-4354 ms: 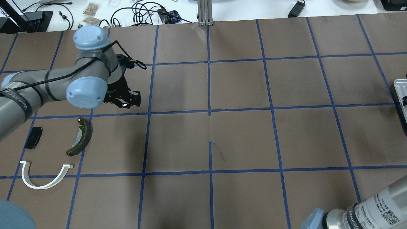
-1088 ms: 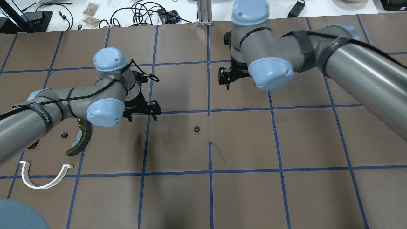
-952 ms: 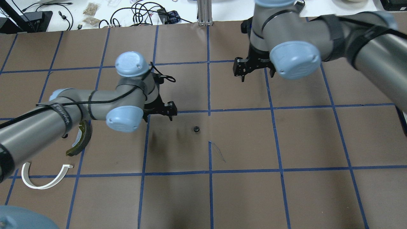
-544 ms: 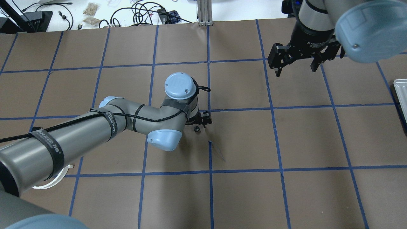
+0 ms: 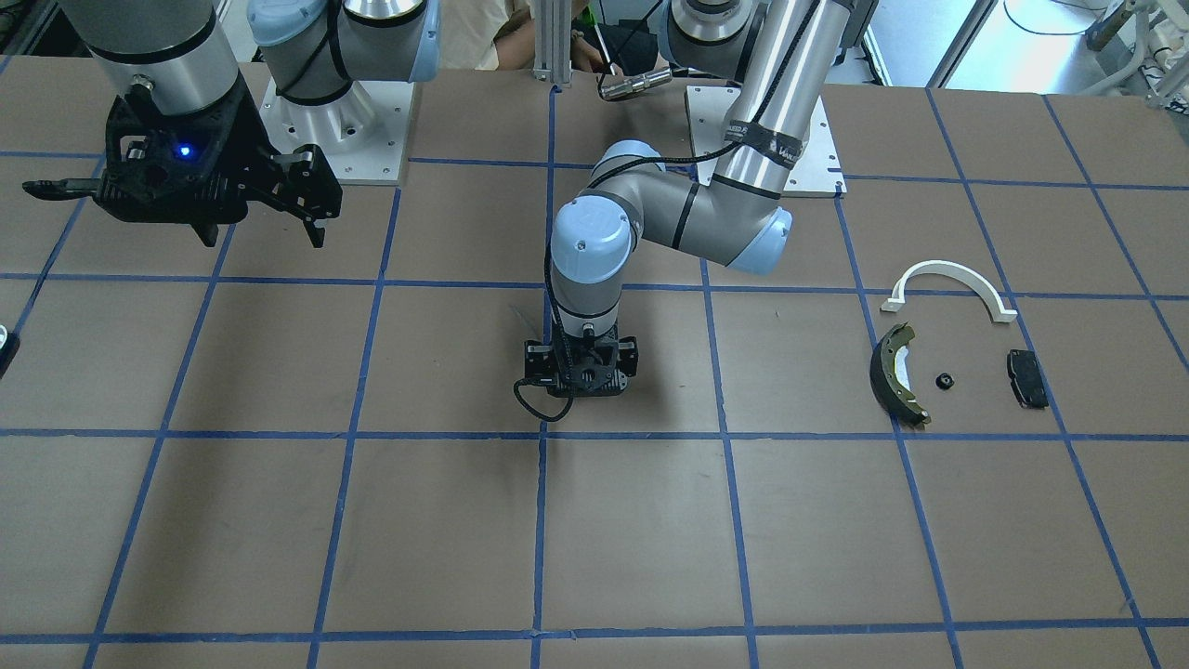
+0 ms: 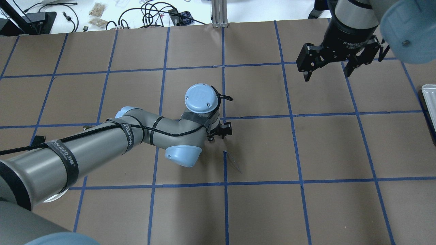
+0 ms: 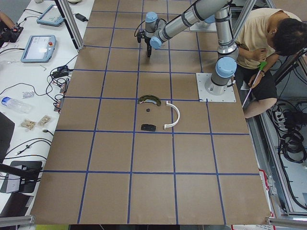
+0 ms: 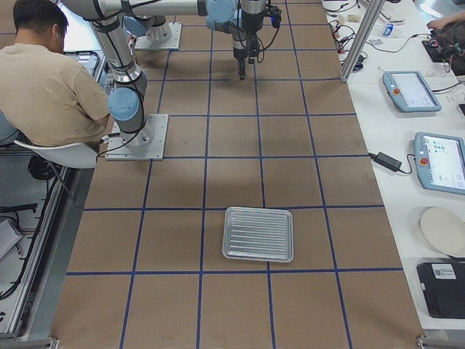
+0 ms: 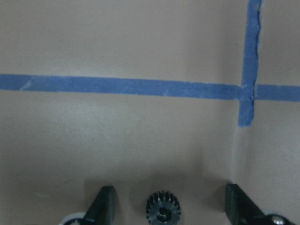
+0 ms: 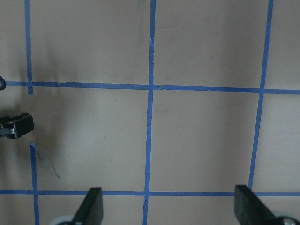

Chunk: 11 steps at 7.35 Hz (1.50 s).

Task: Place bearing gear from tray to pile

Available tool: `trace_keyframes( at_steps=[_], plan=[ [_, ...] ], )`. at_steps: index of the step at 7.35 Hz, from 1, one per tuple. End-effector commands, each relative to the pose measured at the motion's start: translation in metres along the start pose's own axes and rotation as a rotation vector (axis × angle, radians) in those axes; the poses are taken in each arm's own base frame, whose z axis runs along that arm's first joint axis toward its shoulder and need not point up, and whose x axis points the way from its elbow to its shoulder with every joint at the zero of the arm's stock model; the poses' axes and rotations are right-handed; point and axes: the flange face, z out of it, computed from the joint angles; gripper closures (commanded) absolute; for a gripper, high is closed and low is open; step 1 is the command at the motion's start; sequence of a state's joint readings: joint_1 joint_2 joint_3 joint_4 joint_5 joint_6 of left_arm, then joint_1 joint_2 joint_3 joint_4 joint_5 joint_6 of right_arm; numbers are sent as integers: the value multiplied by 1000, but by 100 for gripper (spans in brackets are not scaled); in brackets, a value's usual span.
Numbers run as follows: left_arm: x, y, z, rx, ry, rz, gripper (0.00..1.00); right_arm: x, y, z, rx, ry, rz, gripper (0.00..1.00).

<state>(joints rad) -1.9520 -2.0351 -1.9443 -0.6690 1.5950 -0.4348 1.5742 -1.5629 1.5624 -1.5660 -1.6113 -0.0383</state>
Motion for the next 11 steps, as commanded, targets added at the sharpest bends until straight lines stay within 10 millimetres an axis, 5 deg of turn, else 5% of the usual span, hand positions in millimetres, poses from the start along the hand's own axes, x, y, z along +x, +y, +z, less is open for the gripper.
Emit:
trace_keyframes(
  at_steps=[1, 4, 5, 7, 11],
  plan=[
    [0, 0, 0, 4, -7, 5, 100, 19, -5, 4, -15, -10, 21, 0],
    [-4, -10, -14, 29, 1, 30, 100, 11, 2, -9, 10, -13, 60, 0],
    [-39, -34, -29, 62, -18, 71, 100, 6, 3, -10, 10, -18, 118, 0],
    [-150, -78, -53, 6, -62, 132, 100, -7, 7, -10, 7, -18, 126, 0],
    [-373, -93, -77, -129, -196, 347, 100, -13, 7, -4, -1, -14, 102, 0]
  ],
)
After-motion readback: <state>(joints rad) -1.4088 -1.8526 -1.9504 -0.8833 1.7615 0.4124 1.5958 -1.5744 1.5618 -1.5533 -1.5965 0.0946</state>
